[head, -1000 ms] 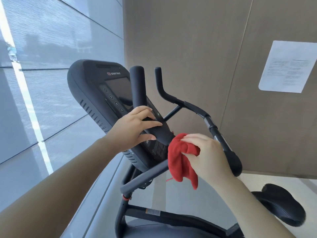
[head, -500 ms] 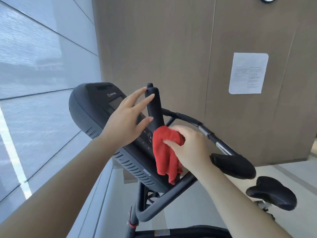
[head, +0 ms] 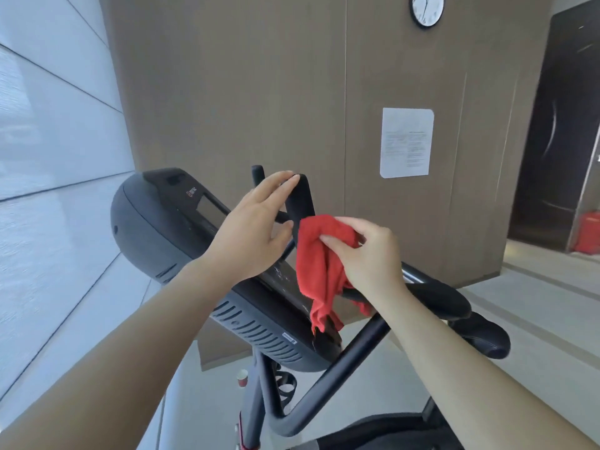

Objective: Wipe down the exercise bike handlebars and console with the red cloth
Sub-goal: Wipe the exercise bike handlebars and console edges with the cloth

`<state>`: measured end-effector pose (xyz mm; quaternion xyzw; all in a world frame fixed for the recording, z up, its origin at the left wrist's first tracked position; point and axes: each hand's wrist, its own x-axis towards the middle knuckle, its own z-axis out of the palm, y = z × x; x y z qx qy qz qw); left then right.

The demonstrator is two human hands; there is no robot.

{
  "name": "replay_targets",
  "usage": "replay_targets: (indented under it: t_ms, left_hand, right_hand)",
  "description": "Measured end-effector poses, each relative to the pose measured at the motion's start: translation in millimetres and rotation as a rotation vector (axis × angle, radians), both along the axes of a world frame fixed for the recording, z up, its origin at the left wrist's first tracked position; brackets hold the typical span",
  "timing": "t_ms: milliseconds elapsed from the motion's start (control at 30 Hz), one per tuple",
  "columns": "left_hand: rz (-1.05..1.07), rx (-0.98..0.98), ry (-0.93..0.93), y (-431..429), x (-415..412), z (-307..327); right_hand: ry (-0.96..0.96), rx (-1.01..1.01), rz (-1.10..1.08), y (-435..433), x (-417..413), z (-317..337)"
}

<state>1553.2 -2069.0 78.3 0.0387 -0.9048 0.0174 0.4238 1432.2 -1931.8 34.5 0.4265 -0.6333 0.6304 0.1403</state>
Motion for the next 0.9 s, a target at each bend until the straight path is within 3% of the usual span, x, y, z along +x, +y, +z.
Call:
replay_targets:
  t_ms: [167, 600, 800, 900]
  left_hand:
    - [-0.042, -0.007, 0.019, -3, 0, 1]
    - [-0.012, 0.055, 0.119, 6, -13, -30]
    - [0.131, 0.004, 0.088, 31, -17, -52]
    - [0.201, -0.184, 0.049, 47, -24, -62]
  right_hand:
    - [0.025, -0.086, 0.007, -19, 6, 22]
    - [0.509, 0.36, -0.084, 53, -39, -57]
    - [0.354, 0.38, -0.068, 94, -82, -53]
    - [0.258, 0.261, -0.094, 88, -91, -37]
